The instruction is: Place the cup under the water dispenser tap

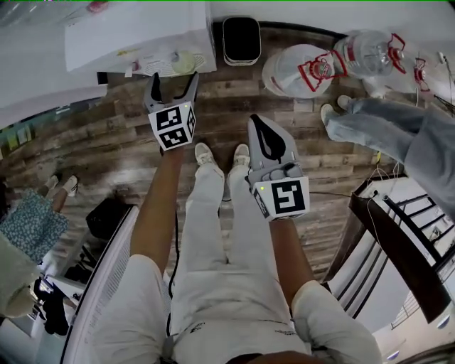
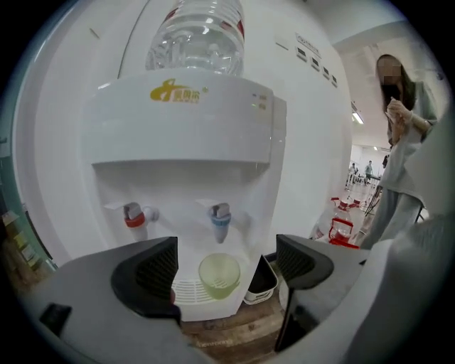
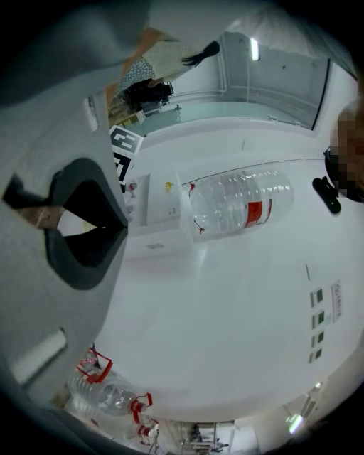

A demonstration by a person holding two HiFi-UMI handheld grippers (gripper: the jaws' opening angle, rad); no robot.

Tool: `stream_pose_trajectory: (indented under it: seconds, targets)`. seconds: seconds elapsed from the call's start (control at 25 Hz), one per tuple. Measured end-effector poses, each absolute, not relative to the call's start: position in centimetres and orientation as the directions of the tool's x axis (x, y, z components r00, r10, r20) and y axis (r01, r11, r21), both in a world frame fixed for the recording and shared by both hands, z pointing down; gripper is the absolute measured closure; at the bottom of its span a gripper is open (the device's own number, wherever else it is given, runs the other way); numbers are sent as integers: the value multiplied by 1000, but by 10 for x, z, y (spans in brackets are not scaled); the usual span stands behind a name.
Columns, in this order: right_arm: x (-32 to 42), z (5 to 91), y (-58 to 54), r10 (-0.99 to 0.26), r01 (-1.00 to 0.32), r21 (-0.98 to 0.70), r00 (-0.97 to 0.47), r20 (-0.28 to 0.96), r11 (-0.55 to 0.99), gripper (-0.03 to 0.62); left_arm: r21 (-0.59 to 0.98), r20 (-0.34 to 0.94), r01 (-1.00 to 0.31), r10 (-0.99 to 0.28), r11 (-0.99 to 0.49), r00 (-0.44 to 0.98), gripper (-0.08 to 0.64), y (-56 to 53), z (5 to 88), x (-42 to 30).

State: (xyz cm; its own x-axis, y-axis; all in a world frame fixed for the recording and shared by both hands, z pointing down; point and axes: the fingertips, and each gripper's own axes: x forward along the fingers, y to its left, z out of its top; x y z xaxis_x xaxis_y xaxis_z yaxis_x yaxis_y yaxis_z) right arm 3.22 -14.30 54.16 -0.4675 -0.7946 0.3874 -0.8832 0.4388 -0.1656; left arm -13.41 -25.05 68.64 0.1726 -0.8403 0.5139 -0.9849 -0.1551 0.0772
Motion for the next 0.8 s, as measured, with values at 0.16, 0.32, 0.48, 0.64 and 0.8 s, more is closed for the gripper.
stream_pose_trajectory:
  seconds: [0.16, 0.32, 0.48, 0.64, 0.8]
  targets:
    - [29, 523, -134, -792, -878, -179, -478, 381, 444, 592, 91, 503, -986, -848, -141, 168, 157, -235, 653, -134]
    - [27, 504, -128, -793, -876, -181, -481, 374, 446, 592, 100, 475, -986, -865, -131, 163, 187, -222, 612, -131]
    - [28, 482, -119, -795, -877, -183, -480, 370, 444, 592, 102, 442, -986, -882, -133, 165, 235, -203, 565, -123]
    - [27, 454, -108, -798, -875, -192, -485, 359, 445, 592, 105, 410, -986, -898, -127, 159, 291, -179, 513, -118]
    - [24, 417, -101, -806, -869, -202, -494, 325, 451, 592, 103, 357, -987, -922, -122, 151, 367, -159, 458, -117]
